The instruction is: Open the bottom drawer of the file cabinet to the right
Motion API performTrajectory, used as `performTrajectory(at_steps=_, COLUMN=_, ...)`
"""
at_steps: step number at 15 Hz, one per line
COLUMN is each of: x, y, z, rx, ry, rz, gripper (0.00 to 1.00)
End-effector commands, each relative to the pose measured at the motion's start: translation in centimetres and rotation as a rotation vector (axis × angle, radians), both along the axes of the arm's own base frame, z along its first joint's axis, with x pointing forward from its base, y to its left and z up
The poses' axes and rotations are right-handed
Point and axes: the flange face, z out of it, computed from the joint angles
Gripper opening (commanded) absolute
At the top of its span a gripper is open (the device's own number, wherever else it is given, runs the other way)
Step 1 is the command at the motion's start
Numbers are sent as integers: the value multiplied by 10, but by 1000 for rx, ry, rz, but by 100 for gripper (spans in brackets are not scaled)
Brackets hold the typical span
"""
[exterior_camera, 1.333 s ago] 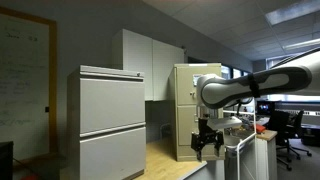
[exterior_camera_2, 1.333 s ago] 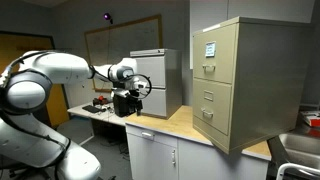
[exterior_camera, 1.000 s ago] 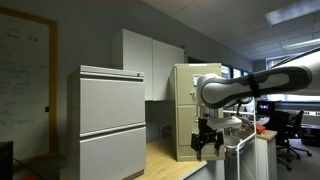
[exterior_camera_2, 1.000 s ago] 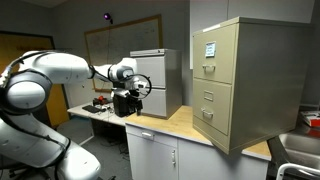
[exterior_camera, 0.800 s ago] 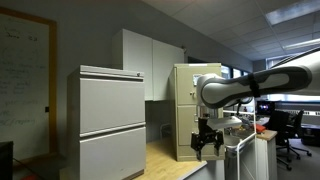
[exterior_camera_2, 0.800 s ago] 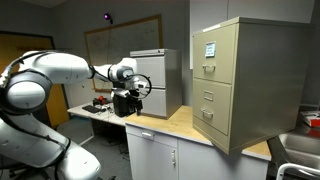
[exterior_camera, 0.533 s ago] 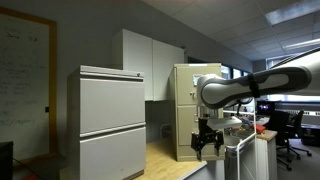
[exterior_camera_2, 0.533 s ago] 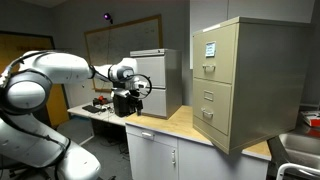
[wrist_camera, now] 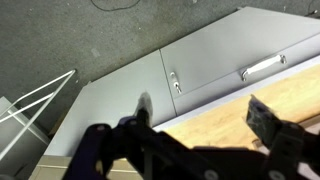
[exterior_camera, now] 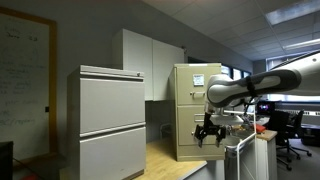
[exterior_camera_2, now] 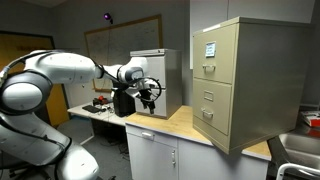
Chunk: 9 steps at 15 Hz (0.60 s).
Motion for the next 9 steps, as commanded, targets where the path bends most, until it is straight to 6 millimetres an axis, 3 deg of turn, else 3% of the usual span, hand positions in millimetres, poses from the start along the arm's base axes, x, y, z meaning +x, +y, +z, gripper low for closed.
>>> performTrajectory(at_steps=1, x=24, y=-49, z=5, rx=39, ry=-105, rz=-95, gripper=100)
performTrajectory(at_steps=9, x=87, y=-140, z=29, rx=248, ry=-398, rz=-373, gripper=100)
